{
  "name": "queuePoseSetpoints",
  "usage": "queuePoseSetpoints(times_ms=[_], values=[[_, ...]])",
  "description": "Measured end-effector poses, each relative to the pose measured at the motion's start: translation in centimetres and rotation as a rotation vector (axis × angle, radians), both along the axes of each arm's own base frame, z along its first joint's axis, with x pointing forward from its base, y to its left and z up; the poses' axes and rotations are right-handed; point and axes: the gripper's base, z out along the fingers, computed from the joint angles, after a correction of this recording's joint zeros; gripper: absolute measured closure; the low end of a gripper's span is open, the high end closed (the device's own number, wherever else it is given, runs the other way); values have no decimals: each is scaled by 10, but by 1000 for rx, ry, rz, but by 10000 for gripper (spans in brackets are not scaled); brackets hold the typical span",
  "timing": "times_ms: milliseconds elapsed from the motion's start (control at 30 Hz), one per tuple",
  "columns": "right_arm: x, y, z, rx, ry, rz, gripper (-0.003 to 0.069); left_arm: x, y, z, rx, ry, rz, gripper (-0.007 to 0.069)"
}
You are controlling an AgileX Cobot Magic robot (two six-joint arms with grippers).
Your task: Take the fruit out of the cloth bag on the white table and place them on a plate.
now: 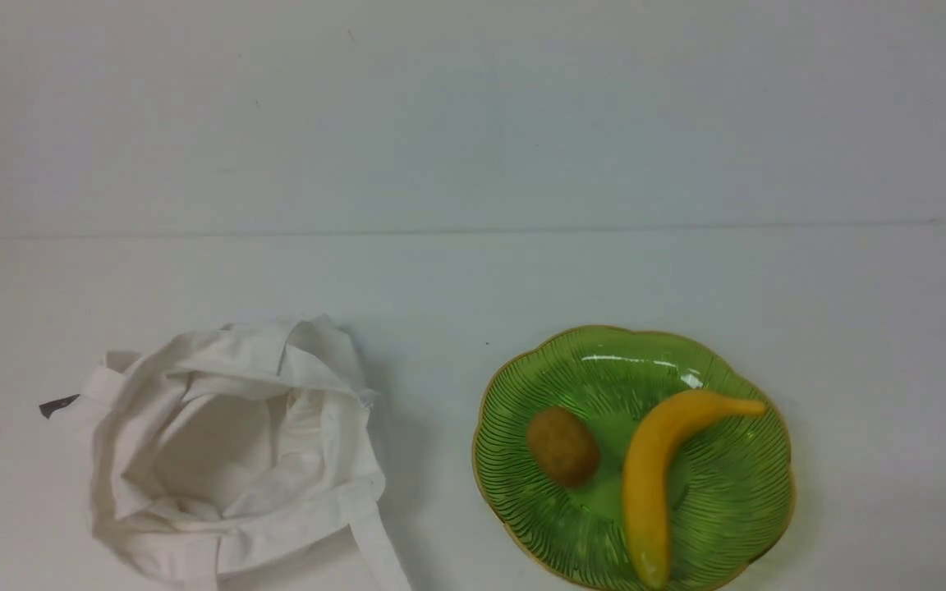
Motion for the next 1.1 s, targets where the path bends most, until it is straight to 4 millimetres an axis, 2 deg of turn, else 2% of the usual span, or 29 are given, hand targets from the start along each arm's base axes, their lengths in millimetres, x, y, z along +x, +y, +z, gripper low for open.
queuePoseSetpoints(times_ms=[133,367,533,567,633,733,900,1100], values=[[0,0,0,0,0,0,671,6,3,-13,1,23,61,632],[0,0,0,0,0,0,671,9,17,-77,-90,86,315,632],[0,0,0,0,0,0,671,12,24,-134,-68,157,490,632],[0,0,0,0,0,0,671,12,24,-134,-69,156,496,632],[0,0,0,0,0,0,671,17,27,-158,-43,217,559,632],[0,0,0,0,0,0,671,19,30,-179,9,273,597,632],[0,0,0,0,0,0,671,20,31,-195,72,302,606,632],[0,0,0,0,0,0,671,20,30,-196,78,303,578,632]])
